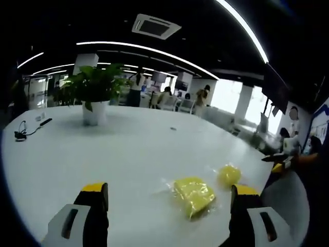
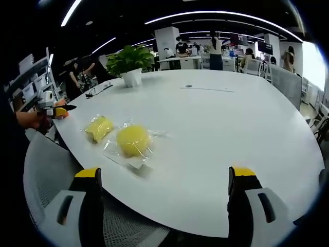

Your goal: Compare the silicone blocks by pressing each to a similar depth, holding the contact briefly, and releasing to observe deformation and rebound differences across the visible hardness samples.

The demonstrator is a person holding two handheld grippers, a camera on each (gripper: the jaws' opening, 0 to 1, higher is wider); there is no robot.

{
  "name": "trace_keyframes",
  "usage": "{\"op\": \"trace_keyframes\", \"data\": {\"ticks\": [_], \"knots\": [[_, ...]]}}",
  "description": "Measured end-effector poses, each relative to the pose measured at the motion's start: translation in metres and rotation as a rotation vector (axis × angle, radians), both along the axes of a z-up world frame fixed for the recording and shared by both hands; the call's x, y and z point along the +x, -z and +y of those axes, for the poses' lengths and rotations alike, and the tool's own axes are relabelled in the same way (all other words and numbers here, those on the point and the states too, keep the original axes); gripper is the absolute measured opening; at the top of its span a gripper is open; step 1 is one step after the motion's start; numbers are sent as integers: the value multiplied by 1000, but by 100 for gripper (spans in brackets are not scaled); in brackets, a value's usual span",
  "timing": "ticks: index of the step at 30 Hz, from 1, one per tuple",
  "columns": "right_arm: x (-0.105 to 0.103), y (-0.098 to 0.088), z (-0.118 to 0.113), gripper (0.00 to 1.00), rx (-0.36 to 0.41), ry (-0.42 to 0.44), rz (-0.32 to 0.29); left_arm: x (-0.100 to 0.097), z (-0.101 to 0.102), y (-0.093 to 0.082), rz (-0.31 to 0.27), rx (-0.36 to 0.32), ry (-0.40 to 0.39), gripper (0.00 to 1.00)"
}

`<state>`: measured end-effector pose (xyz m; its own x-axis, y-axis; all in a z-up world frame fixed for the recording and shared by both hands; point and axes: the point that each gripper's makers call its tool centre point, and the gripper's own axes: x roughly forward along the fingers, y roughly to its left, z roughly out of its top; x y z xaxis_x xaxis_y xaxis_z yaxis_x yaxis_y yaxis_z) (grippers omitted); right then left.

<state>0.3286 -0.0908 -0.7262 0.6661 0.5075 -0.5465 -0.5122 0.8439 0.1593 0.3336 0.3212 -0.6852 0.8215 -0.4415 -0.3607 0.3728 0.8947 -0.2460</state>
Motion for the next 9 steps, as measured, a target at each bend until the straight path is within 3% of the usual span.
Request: {"op": "trace_keyframes", "data": {"ticks": [9], "knots": [[-2,0,-3,96,11,15,1,4,-2,-6,-20,24,29,100]]}}
